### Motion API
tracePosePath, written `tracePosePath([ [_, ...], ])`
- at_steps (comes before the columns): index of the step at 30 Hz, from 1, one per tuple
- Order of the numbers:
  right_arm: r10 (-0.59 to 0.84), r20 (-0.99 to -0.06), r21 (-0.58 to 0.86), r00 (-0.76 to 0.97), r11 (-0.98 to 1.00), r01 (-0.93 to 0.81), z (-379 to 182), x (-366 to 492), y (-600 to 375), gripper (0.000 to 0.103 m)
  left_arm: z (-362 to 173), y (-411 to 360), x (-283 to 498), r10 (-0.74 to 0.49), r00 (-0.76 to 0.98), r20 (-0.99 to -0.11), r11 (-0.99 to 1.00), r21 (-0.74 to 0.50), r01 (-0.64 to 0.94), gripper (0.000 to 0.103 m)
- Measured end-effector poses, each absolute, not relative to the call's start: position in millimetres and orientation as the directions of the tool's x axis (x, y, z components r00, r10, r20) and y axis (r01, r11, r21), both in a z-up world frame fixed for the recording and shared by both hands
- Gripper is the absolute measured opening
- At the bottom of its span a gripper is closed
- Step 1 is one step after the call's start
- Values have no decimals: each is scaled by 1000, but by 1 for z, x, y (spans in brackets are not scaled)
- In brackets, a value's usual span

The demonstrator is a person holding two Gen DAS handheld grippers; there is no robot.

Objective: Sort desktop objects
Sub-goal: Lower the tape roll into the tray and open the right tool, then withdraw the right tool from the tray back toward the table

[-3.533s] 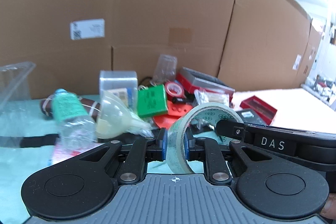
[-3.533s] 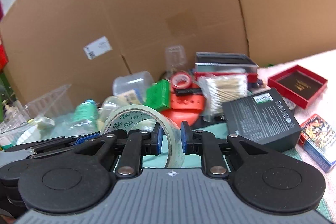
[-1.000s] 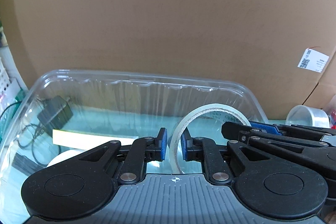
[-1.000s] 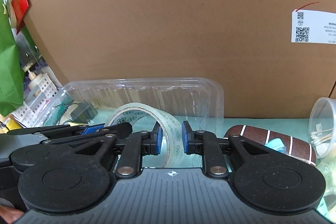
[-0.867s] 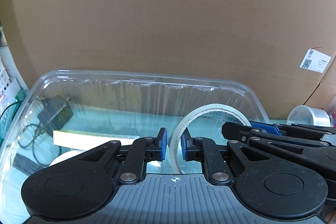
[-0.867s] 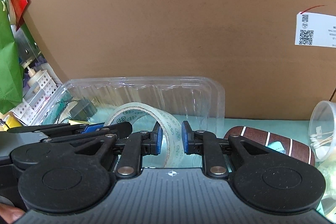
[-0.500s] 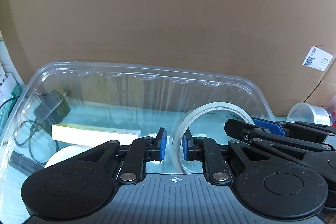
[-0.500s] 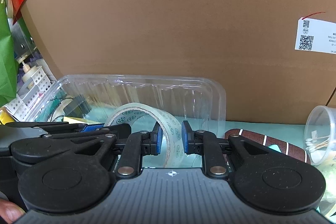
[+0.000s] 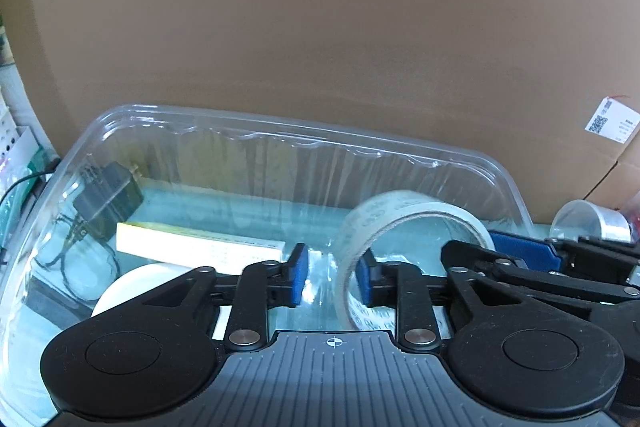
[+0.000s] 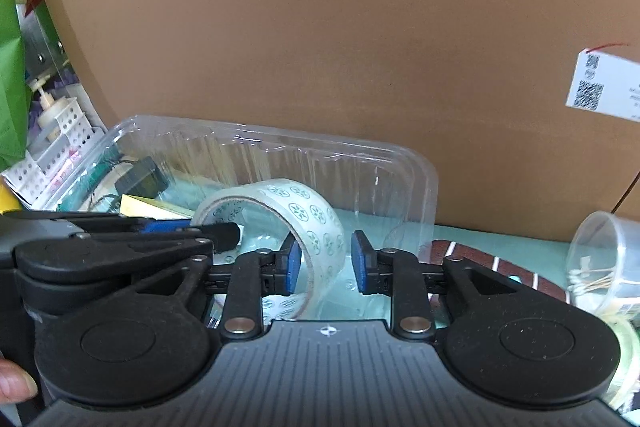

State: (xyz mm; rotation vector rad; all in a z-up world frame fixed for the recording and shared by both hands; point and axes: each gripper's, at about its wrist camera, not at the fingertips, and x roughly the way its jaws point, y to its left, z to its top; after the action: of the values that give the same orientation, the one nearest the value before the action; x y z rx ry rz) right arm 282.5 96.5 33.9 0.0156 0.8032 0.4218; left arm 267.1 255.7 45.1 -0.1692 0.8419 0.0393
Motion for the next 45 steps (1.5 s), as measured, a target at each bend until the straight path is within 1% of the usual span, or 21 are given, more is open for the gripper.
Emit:
tracePosePath([
  [4,373,-696,179,614,917,-356,36,279,94,39,42,259,269,-19,673,-740,986,-124,-110,48],
  [5,377,-701,195,606,918,-346,36,278,92,41,41,260,269,-20,672,-740,985,-129,-112,48],
  [6,402,-706,241,583,911,-335,37,278,89,43,41,261,268,-11,674,-738,985,-125,-121,50],
  [7,407,-703,249,582,909,-335,39,275,88,43,42,262,267,-5,680,-734,984,-124,-126,56],
  [8,385,-688,204,615,916,-346,43,270,89,48,42,264,266,-5,681,-732,984,-126,-128,57],
  [9,354,-678,149,645,925,-351,45,265,93,51,42,265,266,-7,679,-734,983,-129,-130,57],
  [10,345,-674,135,653,927,-351,45,263,94,52,42,266,266,-8,679,-734,983,-132,-131,57],
  [13,367,-669,172,646,922,-346,45,264,89,55,43,265,264,-13,681,-732,984,-131,-122,56],
  [19,372,-622,171,689,923,-344,52,255,82,59,52,259,254,1,724,-690,988,-112,-108,56],
  [21,377,-597,171,708,922,-347,55,249,79,64,56,258,248,3,742,-671,987,-117,-110,55],
  [23,376,-578,155,725,922,-354,58,244,78,66,60,254,242,33,757,-653,988,-93,-123,51],
  [27,388,-554,148,736,916,-372,60,228,77,66,66,247,224,80,784,-615,988,-56,-145,51],
  [33,407,-517,150,753,909,-388,63,204,76,69,76,242,192,98,811,-576,985,-59,-161,52],
  [37,415,-496,135,763,905,-404,67,191,73,69,83,245,170,98,830,-549,980,-94,-178,52],
  [39,416,-486,129,768,904,-408,68,182,72,69,87,241,155,120,840,-529,979,-79,-189,52],
  [41,419,-470,129,777,903,-409,67,175,69,71,90,235,144,134,848,-512,979,-64,-193,55],
  [45,412,-429,119,804,908,-402,70,151,61,72,92,227,121,143,861,-487,978,-62,-197,59],
])
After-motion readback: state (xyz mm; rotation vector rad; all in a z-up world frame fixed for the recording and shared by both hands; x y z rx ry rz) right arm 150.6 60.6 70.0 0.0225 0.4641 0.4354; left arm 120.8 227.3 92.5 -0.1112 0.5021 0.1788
